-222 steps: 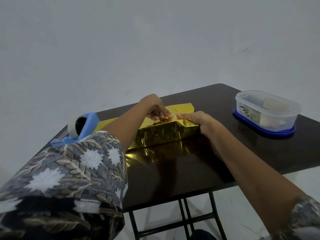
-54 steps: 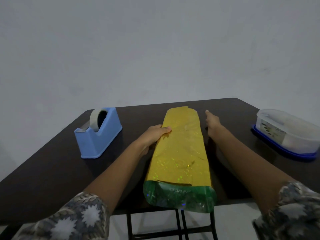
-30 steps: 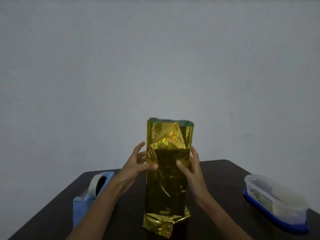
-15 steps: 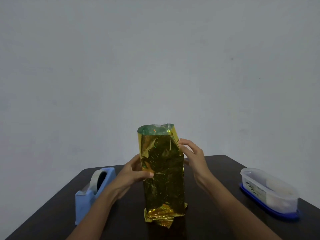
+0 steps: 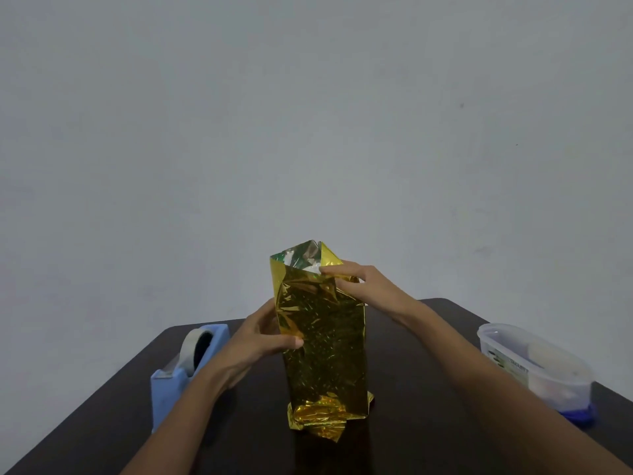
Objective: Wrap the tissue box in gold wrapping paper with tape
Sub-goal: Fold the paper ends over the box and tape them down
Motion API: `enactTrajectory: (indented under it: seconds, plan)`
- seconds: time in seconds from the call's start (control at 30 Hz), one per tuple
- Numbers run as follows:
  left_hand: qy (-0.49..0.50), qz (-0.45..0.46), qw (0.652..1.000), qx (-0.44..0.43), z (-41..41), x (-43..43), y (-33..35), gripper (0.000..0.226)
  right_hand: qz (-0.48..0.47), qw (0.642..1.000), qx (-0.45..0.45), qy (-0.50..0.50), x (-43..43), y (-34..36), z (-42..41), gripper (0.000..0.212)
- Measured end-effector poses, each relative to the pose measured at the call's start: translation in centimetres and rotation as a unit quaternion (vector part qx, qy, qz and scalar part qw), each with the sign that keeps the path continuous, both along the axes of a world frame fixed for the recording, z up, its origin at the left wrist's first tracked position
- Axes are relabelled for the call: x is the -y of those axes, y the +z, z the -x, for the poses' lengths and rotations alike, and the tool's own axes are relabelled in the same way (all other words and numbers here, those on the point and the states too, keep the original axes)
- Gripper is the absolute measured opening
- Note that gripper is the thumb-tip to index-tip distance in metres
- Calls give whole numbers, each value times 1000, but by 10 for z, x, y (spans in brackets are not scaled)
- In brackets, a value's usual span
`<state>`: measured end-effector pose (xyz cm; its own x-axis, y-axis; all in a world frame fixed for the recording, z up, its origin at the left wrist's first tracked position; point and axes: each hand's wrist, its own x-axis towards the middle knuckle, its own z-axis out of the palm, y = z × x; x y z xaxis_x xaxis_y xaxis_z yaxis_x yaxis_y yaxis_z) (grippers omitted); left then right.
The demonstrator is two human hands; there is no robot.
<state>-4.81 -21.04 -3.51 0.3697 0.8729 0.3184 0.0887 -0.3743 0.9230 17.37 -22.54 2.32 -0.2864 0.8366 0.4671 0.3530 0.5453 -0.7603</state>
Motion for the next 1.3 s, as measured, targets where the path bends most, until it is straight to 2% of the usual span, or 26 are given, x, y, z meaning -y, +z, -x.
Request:
enactTrajectory:
  seconds: [0.27,0.4,0.5,0.57,0.63,0.73,0.83,0.93,1.0,1.07,1.17,1.23,1.3]
  plan:
    - [-9,4,1000,2,3,-5,-1,61,-10,995,89,-49,-2,-3,5,59]
    - [-102,122,987,32,10,-2,13,78,-19,989,131,-59,0,-2,3,66]
    - [-16,183,981,68,11,-1,43,99,-20,987,143,-72,2,-3,5,71]
    - [69,166,984,10,4,6,70,102,-23,985,149,-86,3,-3,8,73]
    - [106,130,981,-101,-10,17,93,99,-30,981,160,-104,5,-3,11,74]
    - [145,77,948,-272,-34,24,112,91,-41,978,165,-120,6,-5,17,73]
    - [174,67,930,-316,-41,20,112,86,-45,978,155,-134,7,-8,22,75]
    - [181,62,934,-301,-38,15,110,77,-38,984,131,-112,7,-11,22,72]
    - [176,56,936,-301,-34,12,109,69,-30,994,69,-76,11,-13,22,72]
    - [172,54,938,-297,-31,11,107,65,-63,993,4,-101,16,-14,21,69]
    - [166,49,941,-290,-30,11,106,67,-126,978,-72,-150,17,-14,13,32]
    - [159,45,941,-296,-31,11,106,69,-124,978,-41,-163,12,-13,8,19]
    - [153,41,939,-306,-31,11,106,70,-88,983,18,-159,5,-11,6,20]
